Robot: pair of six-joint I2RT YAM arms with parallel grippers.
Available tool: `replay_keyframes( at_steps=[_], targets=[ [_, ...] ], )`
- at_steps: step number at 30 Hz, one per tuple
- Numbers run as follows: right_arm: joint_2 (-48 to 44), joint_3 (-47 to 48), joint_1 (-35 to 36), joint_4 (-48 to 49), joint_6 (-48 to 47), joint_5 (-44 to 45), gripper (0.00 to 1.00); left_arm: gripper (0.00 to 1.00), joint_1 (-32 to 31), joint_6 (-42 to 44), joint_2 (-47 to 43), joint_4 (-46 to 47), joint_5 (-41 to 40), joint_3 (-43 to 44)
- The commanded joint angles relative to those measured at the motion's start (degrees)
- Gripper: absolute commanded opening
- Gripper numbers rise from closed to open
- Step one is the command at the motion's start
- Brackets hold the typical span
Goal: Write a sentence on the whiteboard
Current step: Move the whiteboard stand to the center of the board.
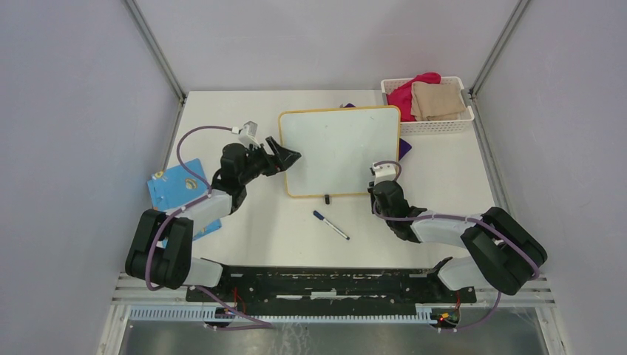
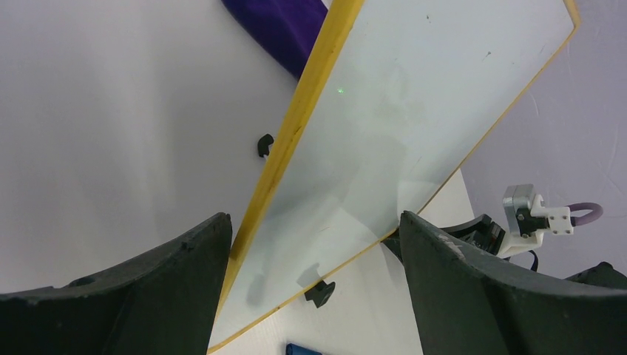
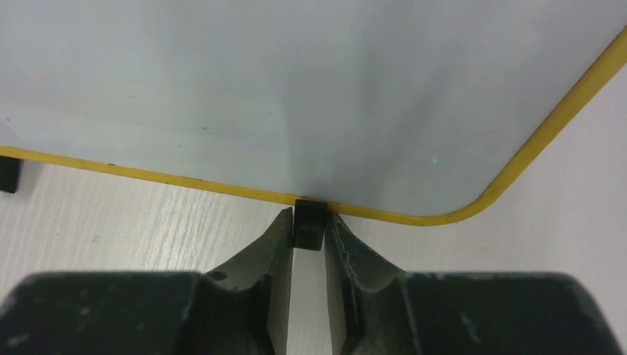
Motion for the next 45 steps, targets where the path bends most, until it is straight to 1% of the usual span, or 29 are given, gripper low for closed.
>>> replay_keyframes(
  at_steps=[1, 11, 20, 28, 31, 34, 35, 37, 40, 43, 45],
  targets=[
    [-0.95, 1.11, 0.03, 4.16, -0.38, -1.87, 0.25, 0.88, -1.74, -0.86, 0.23, 3.68, 1.47, 1.32],
    [-1.22, 1.21, 0.66, 4.13, -0.42, -3.11, 0.2, 0.86, -5.9, -0.34, 1.92, 3.73, 0.57, 3.04],
    [-1.63, 1.39, 1.02, 3.21, -0.97, -2.78, 0.19, 0.85, -8.77, 0.05, 3.34, 3.46, -0.53, 3.98],
    [-1.74, 1.01, 0.98, 2.64, -1.05, -1.88, 0.2, 0.87, -8.82, 3.0, 0.78, -2.5, -4.88, 4.41],
    [-1.9, 1.01, 0.97, 2.53, -1.15, -1.87, 0.23, 0.89, -8.82, 3.54, -0.71, -4.29, -6.95, 4.38],
    [-2.57, 0.63, 1.0, 2.52, -1.27, -1.8, 0.31, 0.94, -8.79, 4.16, -2.64, -6.66, -9.6, 4.35],
    [-2.91, 0.47, 1.0, 2.48, -1.38, -1.79, 0.35, 0.99, -8.81, 4.48, -3.29, -7.56, -10.3, 4.46],
    [-3.8, 0.21, 1.0, 2.4, -1.56, -1.82, 0.42, 1.0, -8.77, 4.86, -4.68, -9.3, -11.64, 4.76],
    [-5.1, -0.08, 1.07, 1.79, -1.75, -1.81, 0.49, 1.0, -8.82, 5.39, -6.59, -12.42, -13.33, 5.64],
    [-7.13, -0.48, 1.02, 0.14, -1.96, -1.7, 0.53, 1.0, -8.85, 6.52, -9.38, -16.87, -15.81, 6.38],
    [-9.6, -1.09, 1.03, -1.17, -1.96, -1.8, 0.55, 1.0, -8.8, 7.01, -12.47, -20.62, -18.97, 6.6]
  ],
)
